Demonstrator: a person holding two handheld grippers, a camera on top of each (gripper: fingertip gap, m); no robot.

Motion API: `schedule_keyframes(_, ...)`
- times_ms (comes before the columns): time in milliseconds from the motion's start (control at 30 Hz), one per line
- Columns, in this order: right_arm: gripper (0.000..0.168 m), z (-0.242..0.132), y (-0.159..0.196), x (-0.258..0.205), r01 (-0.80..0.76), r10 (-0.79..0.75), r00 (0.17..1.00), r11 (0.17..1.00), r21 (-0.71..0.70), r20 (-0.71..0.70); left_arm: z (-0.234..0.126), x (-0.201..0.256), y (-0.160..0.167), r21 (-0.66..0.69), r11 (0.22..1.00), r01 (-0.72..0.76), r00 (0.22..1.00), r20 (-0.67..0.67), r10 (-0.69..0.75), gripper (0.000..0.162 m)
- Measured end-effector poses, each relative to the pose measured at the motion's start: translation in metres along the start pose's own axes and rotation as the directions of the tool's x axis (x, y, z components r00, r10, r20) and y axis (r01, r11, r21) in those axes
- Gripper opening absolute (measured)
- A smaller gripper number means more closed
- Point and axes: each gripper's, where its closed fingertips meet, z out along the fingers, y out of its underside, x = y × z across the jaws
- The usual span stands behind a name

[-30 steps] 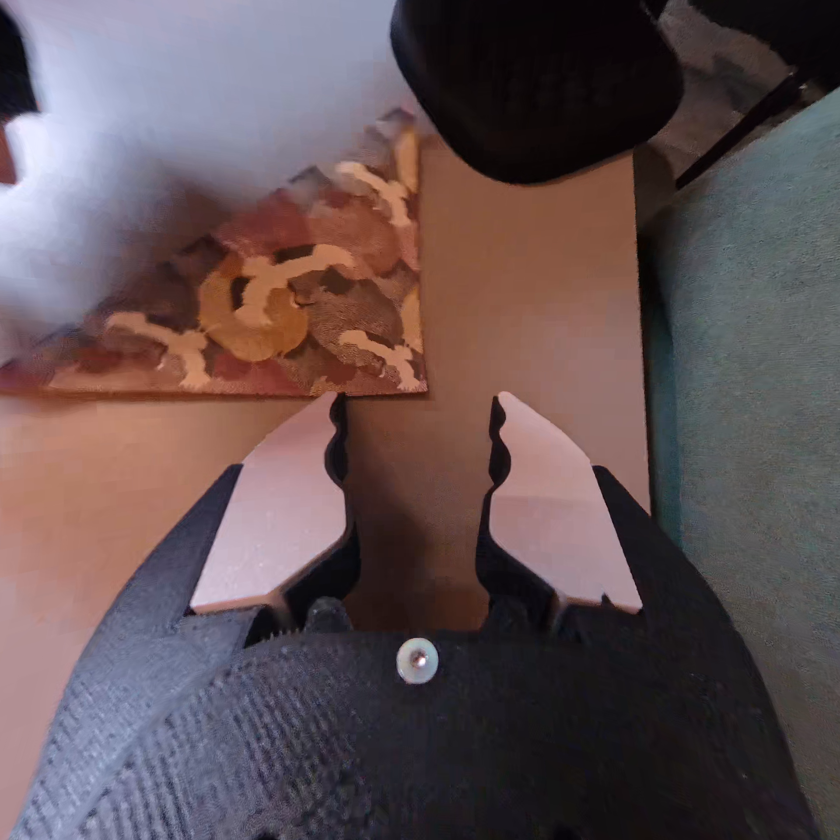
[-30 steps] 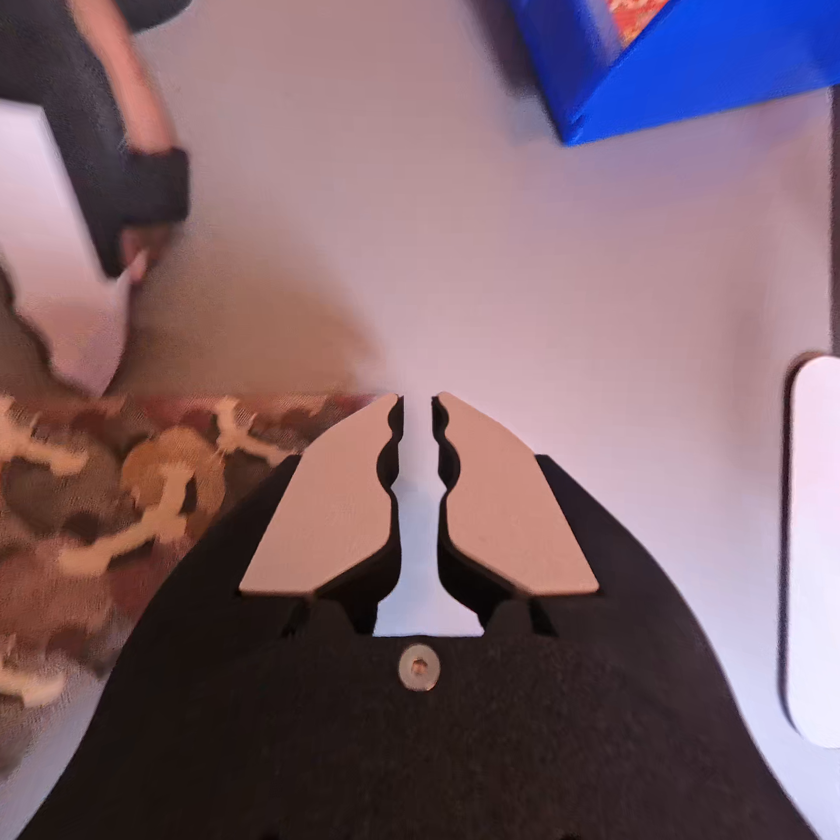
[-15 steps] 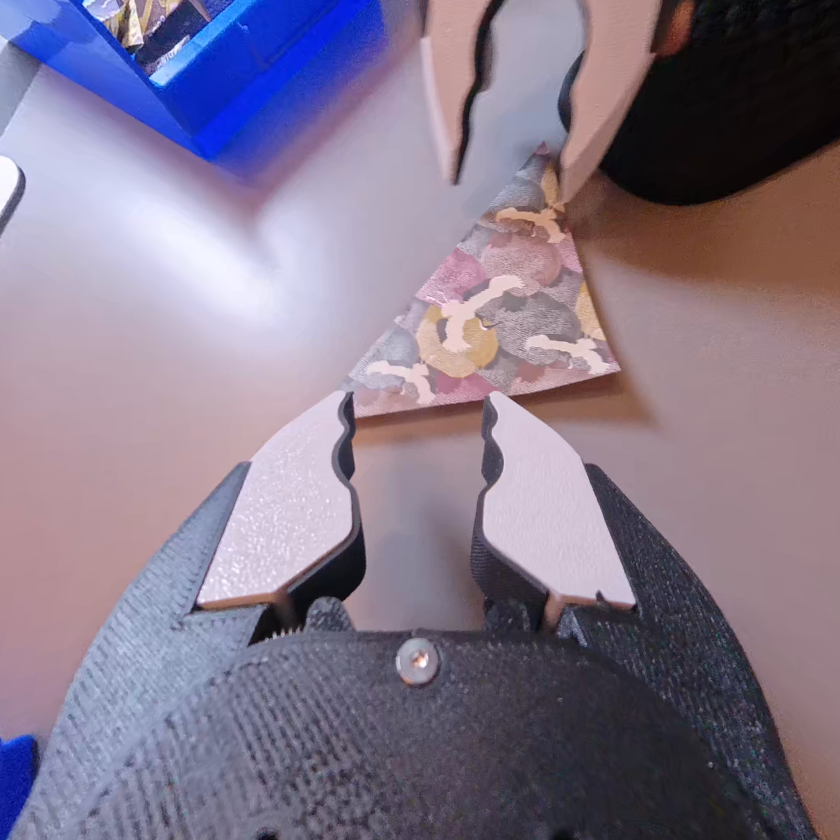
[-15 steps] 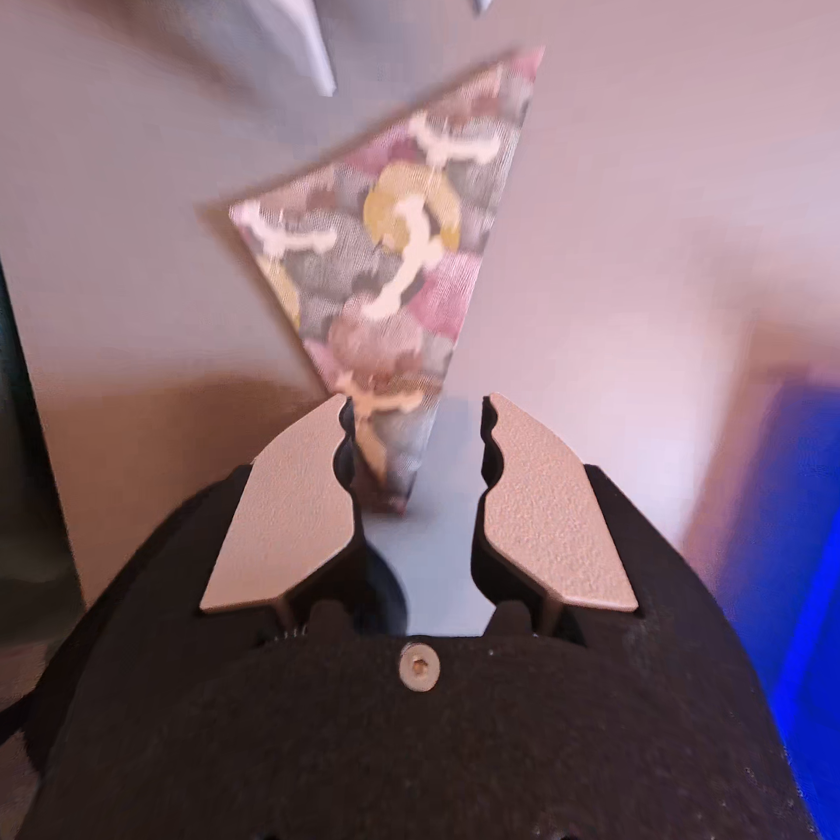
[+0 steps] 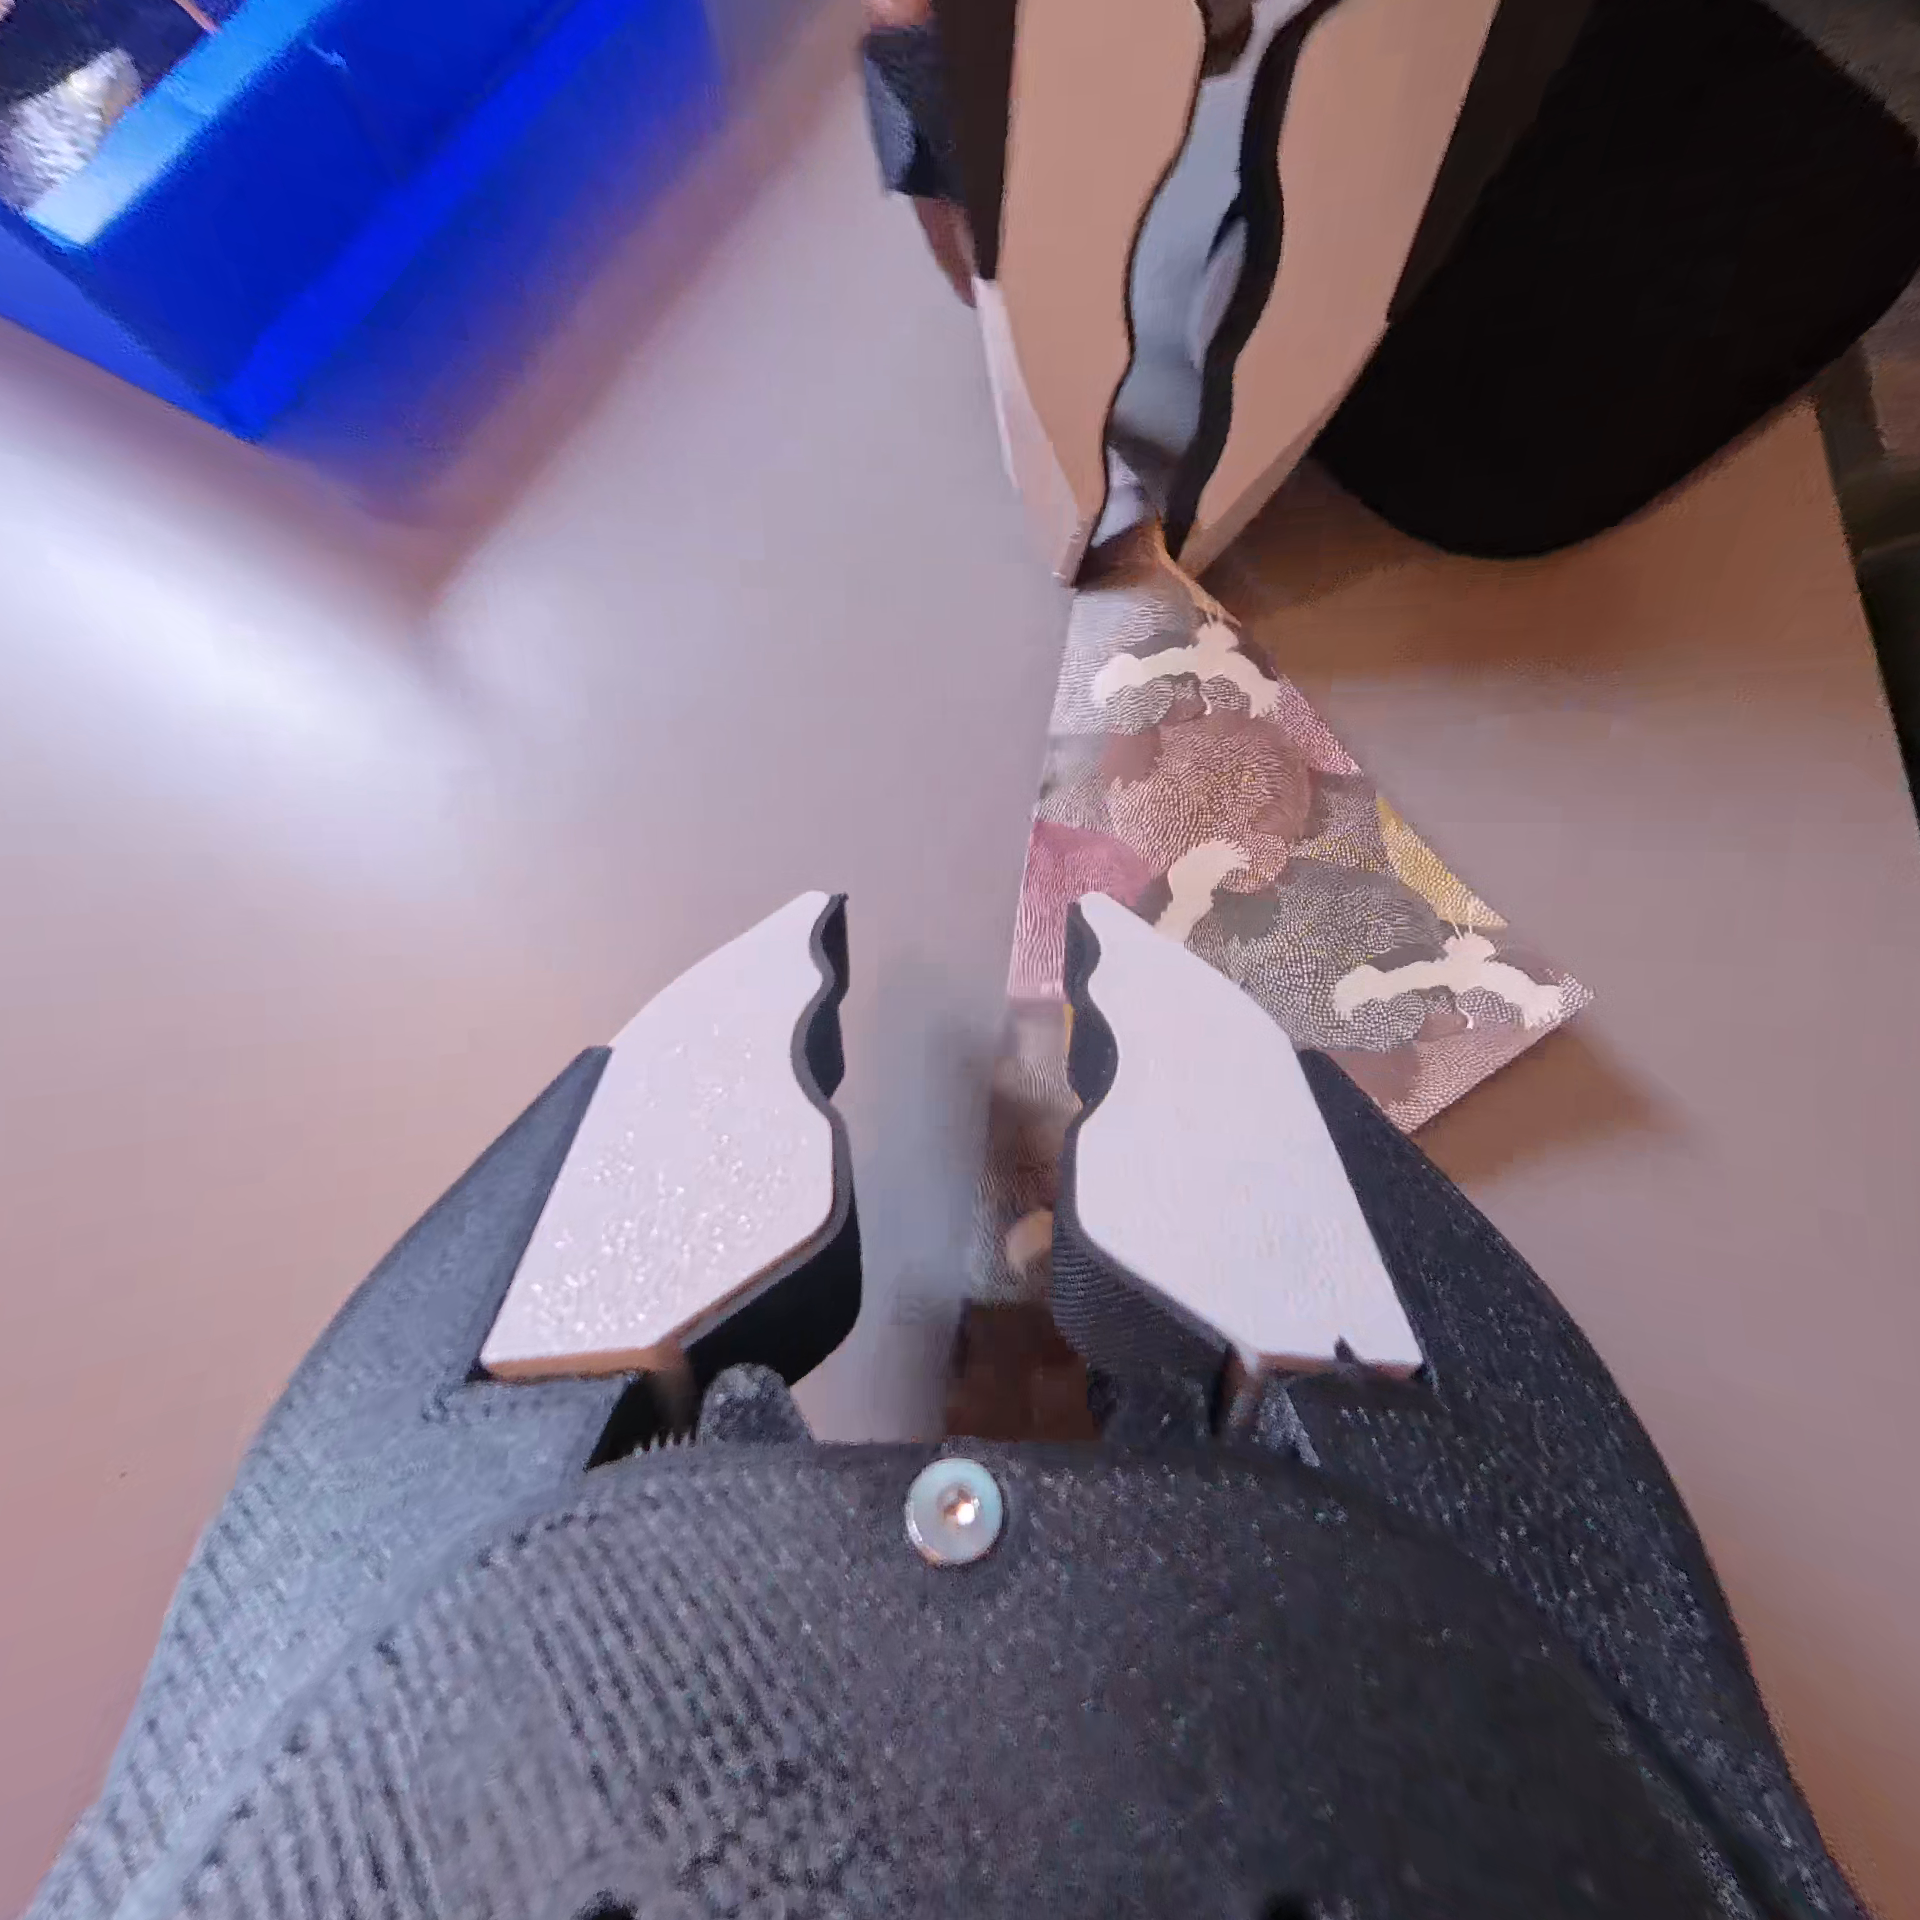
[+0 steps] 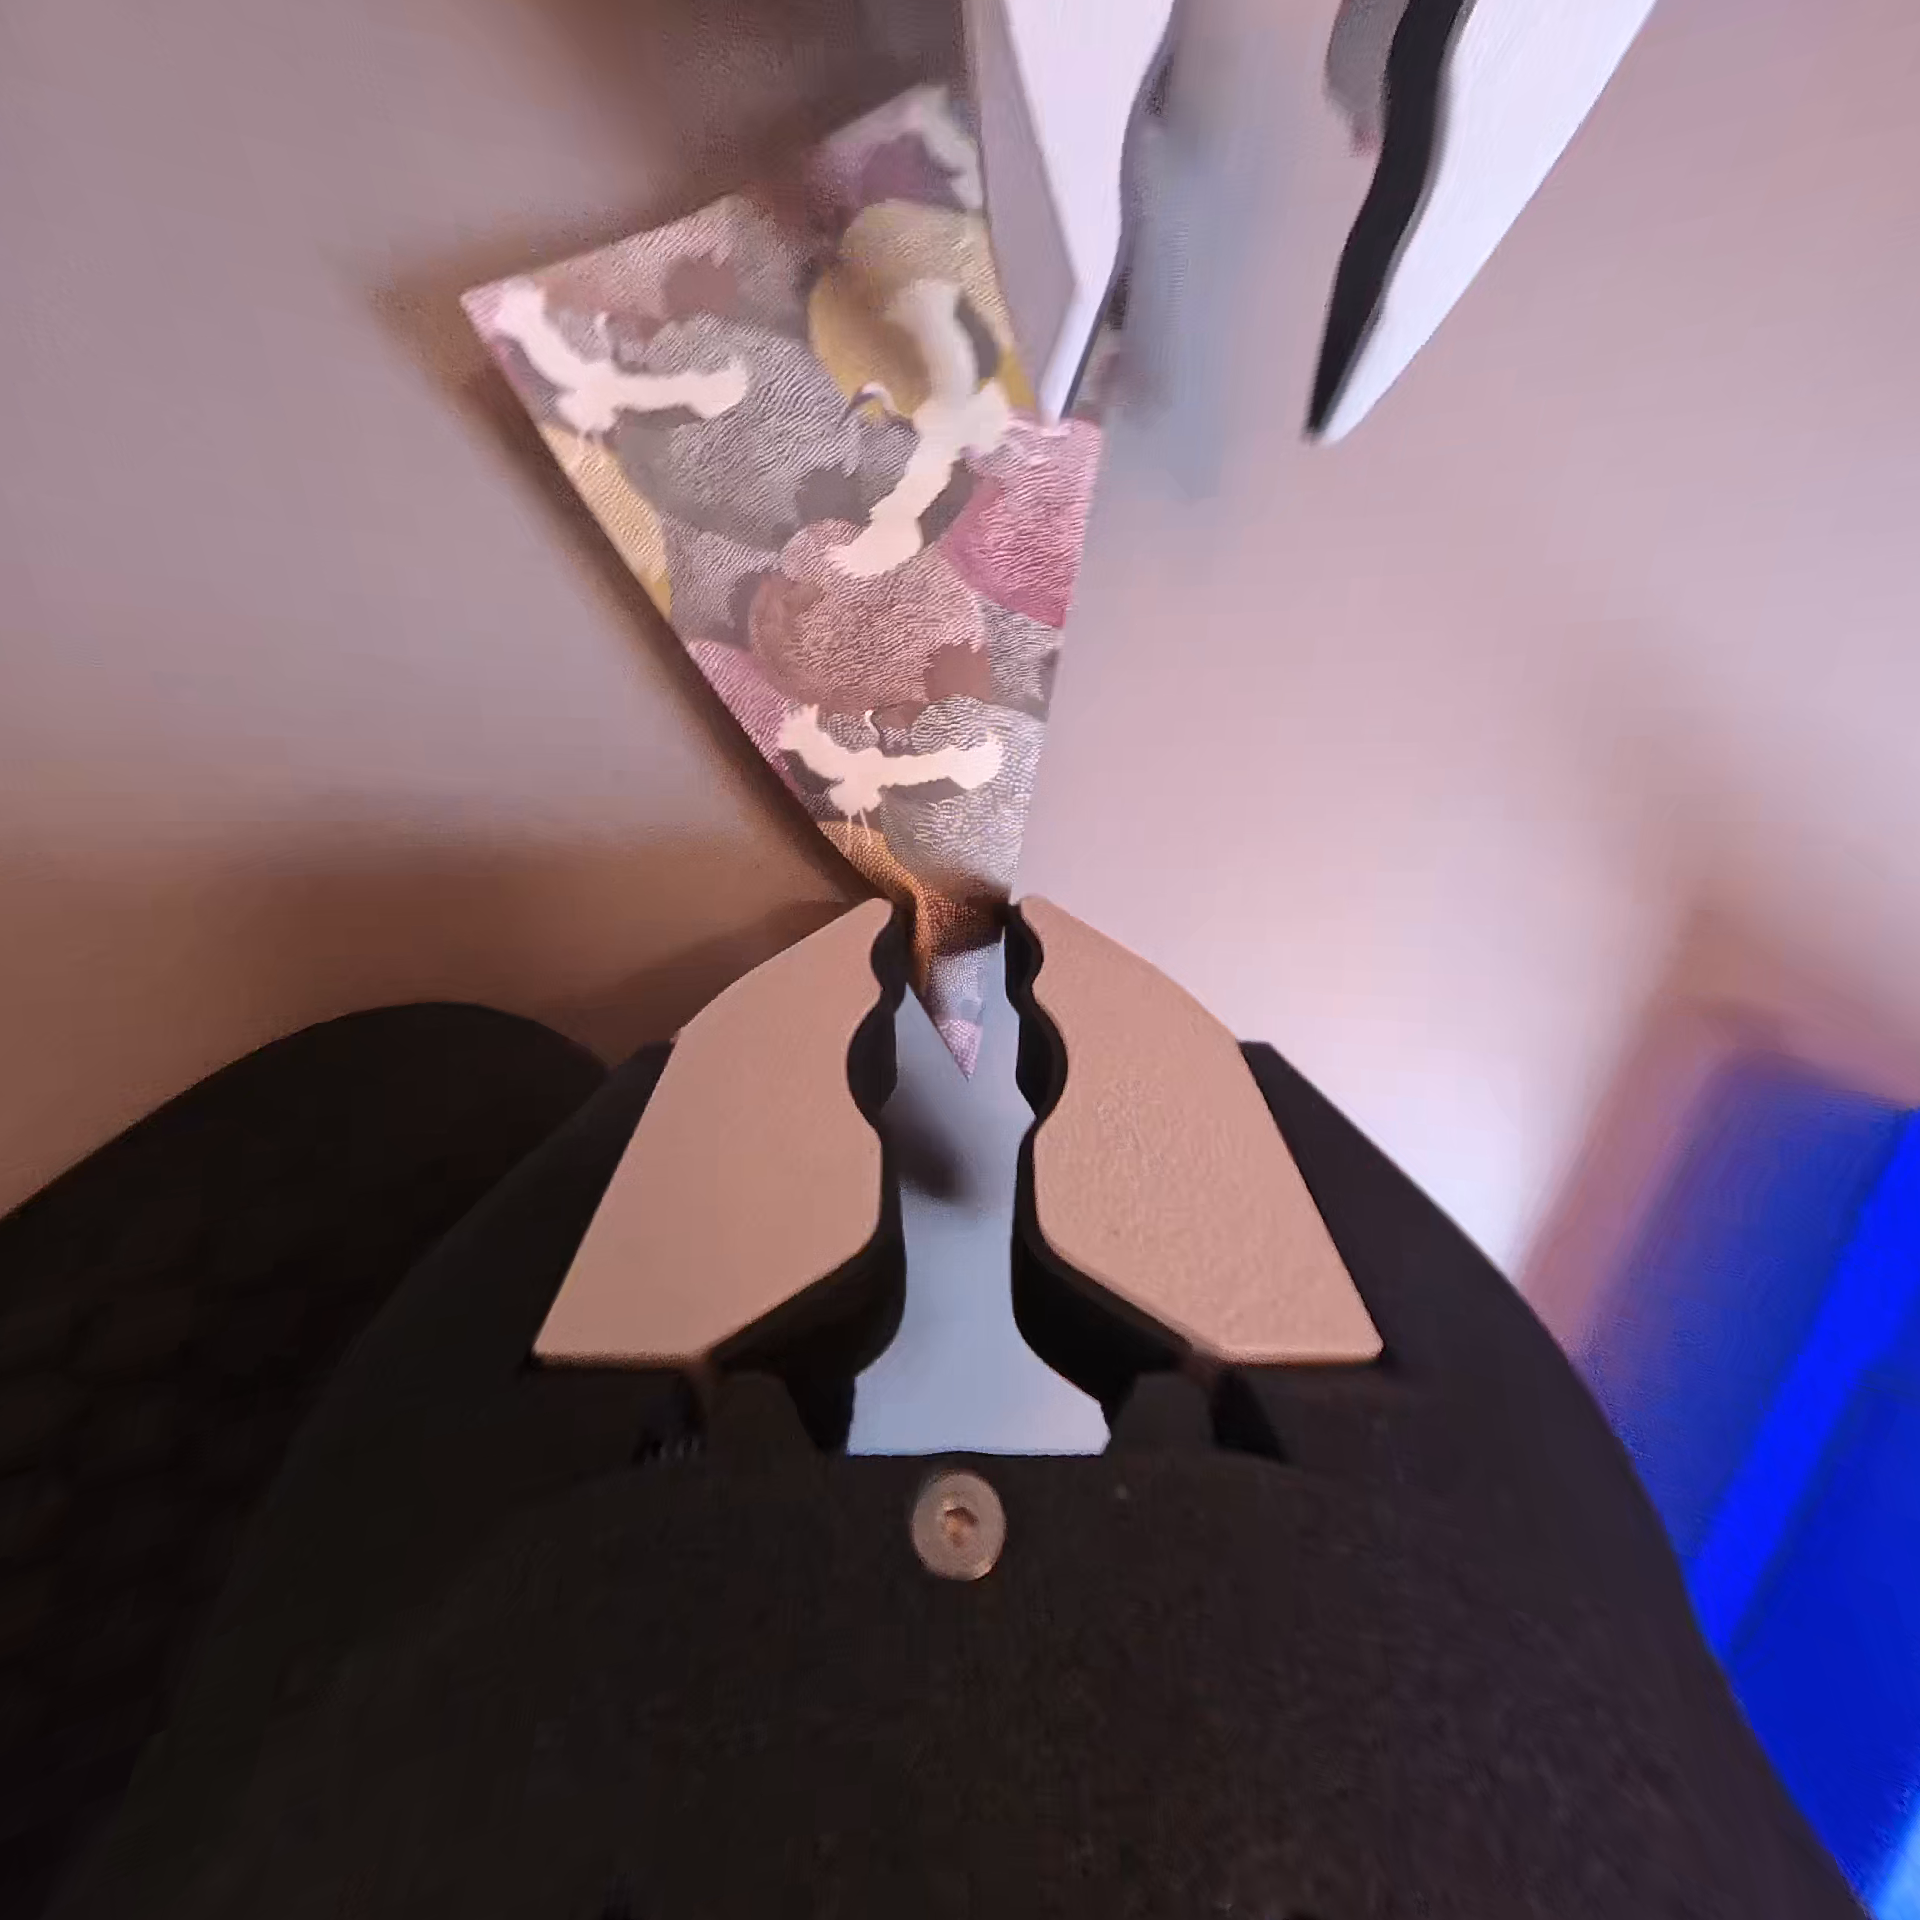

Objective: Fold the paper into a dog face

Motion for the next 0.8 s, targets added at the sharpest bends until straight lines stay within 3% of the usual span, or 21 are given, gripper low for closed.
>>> schedule_keyframes(133,0.018,0.005,-0.015,0.027,0.122,-0.123,0.991,0.992,-0.032,-0.045,0.007,0.004,0.011,-0.065,0.998,0.002,1.000,-0.030,-0.004,0.032)
schedule_keyframes(300,0.018,0.008,-0.024,0.040,0.148,-0.149,0.988,0.989,-0.020,-0.050,0.008,-0.003,0.022,-0.082,0.996,0.018,1.000,0.022,-0.016,0.026)
schedule_keyframes(467,0.022,0.010,-0.021,0.040,0.115,-0.115,0.992,0.993,-0.005,-0.046,0.008,-0.005,0.022,-0.065,0.998,-0.014,0.999,0.048,0.017,0.022)
schedule_keyframes(700,0.033,0.010,-0.013,0.037,0.004,-0.004,1.000,0.999,0.036,-0.007,0.007,-0.006,0.022,-0.040,0.997,-0.062,0.995,0.076,0.065,0.000)
schedule_keyframes(800,0.035,0.010,-0.009,0.036,-0.062,0.060,0.998,0.996,0.060,0.031,0.006,-0.004,0.024,-0.039,0.996,-0.076,0.993,0.085,0.079,0.000)
